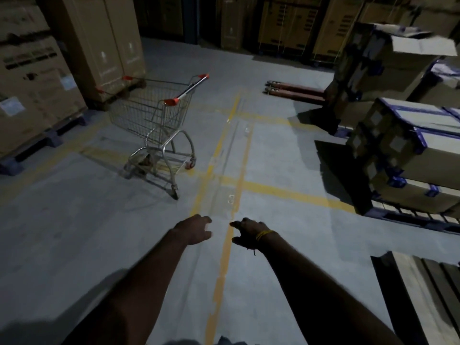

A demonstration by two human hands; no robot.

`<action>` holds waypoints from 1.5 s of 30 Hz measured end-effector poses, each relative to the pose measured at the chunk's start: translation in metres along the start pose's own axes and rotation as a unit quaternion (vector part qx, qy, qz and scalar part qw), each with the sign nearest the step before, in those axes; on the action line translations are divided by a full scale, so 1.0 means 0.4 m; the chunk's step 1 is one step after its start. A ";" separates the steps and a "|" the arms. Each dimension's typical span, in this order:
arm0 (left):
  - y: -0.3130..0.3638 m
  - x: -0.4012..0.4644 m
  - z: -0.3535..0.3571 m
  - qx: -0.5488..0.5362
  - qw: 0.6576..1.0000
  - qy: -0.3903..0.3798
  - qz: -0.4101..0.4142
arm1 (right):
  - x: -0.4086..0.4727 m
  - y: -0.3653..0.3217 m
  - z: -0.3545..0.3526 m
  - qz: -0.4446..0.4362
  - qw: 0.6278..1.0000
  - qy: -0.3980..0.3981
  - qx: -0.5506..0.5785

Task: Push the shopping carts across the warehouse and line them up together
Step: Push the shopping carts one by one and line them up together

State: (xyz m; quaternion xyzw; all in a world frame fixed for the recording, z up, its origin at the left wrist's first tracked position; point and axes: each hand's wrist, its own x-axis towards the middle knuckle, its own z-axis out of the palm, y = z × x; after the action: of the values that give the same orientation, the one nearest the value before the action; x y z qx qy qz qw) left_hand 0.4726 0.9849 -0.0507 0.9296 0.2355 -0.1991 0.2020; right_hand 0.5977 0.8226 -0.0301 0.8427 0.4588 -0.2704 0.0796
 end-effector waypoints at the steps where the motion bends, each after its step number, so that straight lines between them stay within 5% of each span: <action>1: 0.000 0.042 -0.020 -0.001 1.000 0.001 0.001 | 0.040 0.019 -0.022 0.004 1.000 -0.007 0.000; 13: -0.012 0.613 -0.279 -0.016 0.997 0.030 -0.069 | 0.592 0.298 -0.342 -0.055 0.998 -0.021 -0.035; 19: 0.029 0.849 -0.469 -0.064 0.988 0.104 -0.093 | 0.820 0.432 -0.578 -0.087 0.995 0.018 -0.043; 29: -0.019 1.179 -0.657 -0.047 0.972 0.175 -0.150 | 1.155 0.508 -0.765 -0.167 0.983 0.024 -0.076; 34: -0.111 1.347 -0.768 -0.009 0.933 0.288 -0.214 | 1.385 0.522 -0.897 -0.184 0.978 0.040 -0.091; 45: -0.301 1.624 -1.015 -0.036 0.887 0.340 -0.310 | 1.795 0.453 -1.223 -0.220 0.964 0.105 -0.111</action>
State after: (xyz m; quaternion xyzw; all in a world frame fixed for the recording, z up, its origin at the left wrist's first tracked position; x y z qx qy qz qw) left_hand 1.0482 1.5048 -0.0462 0.8117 0.5734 0.0854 0.0710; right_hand 1.2434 1.4312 -0.0187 0.7309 0.6654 -0.1383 0.0625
